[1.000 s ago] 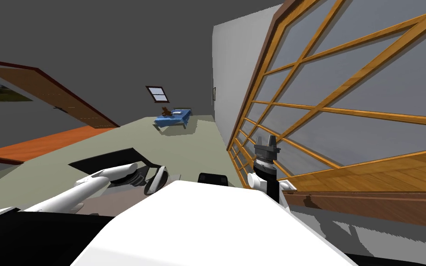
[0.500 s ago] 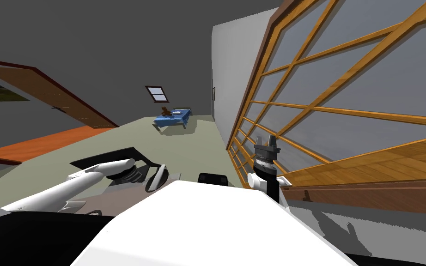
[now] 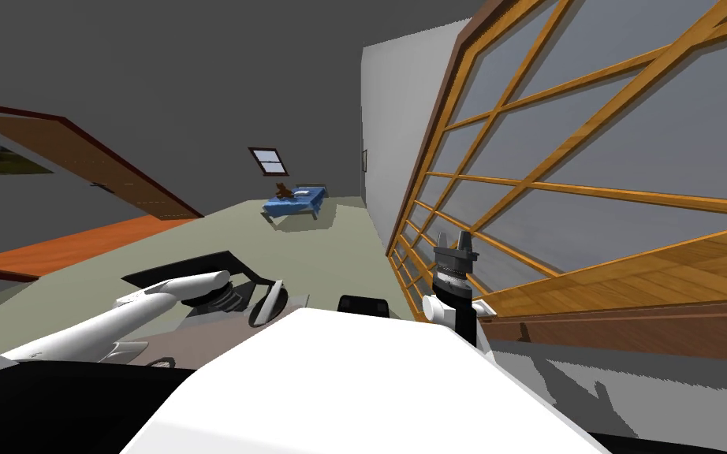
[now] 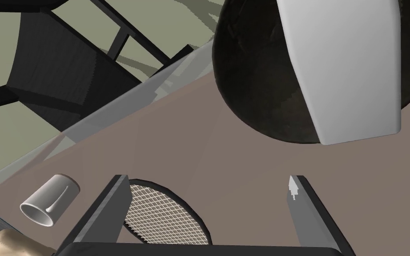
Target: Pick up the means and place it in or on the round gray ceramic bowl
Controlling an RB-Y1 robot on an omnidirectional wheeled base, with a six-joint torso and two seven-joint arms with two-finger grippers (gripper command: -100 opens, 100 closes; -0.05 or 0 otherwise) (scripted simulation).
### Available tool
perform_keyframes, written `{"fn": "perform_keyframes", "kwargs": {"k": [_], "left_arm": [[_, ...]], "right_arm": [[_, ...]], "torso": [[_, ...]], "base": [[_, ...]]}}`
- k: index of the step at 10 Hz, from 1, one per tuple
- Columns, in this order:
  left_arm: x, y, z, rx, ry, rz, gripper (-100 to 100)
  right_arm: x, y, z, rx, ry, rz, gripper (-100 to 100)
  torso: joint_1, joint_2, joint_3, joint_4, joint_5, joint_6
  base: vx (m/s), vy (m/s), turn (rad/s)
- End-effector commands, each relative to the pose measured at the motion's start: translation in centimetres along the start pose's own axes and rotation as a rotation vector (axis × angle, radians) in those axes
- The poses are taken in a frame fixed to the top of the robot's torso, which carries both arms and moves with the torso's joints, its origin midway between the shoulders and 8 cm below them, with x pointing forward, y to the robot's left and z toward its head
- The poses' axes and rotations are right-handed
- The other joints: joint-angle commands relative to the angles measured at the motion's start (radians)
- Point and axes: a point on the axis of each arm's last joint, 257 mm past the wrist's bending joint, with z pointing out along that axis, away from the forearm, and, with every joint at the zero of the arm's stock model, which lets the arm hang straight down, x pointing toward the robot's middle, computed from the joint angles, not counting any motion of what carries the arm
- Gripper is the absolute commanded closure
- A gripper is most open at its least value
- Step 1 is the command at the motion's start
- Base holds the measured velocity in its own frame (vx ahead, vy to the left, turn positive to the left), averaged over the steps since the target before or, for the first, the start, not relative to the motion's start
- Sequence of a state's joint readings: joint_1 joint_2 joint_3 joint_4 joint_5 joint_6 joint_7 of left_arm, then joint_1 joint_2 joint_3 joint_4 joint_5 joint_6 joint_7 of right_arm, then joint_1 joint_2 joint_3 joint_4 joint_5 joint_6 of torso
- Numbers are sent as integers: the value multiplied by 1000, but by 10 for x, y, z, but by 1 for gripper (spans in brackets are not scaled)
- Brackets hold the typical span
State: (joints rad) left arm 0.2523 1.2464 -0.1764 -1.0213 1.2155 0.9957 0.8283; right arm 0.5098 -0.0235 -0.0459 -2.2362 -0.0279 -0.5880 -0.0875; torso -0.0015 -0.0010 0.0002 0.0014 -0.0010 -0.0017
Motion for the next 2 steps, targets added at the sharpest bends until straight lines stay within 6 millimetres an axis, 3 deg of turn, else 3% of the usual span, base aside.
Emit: {"fn": "perform_keyframes", "kwargs": {"k": [1, 2], "left_arm": [[0, 0, 0, 0, 0, 0, 0], [0, 0, 0, 0, 0, 0, 0]], "right_arm": [[0, 0, 0, 0, 0, 0, 0], [0, 0, 0, 0, 0, 0, 0]], "torso": [[0, 0, 0, 0, 0, 0], [0, 0, 0, 0, 0, 0]], "base": [[0, 0, 0], [0, 0, 0]]}}
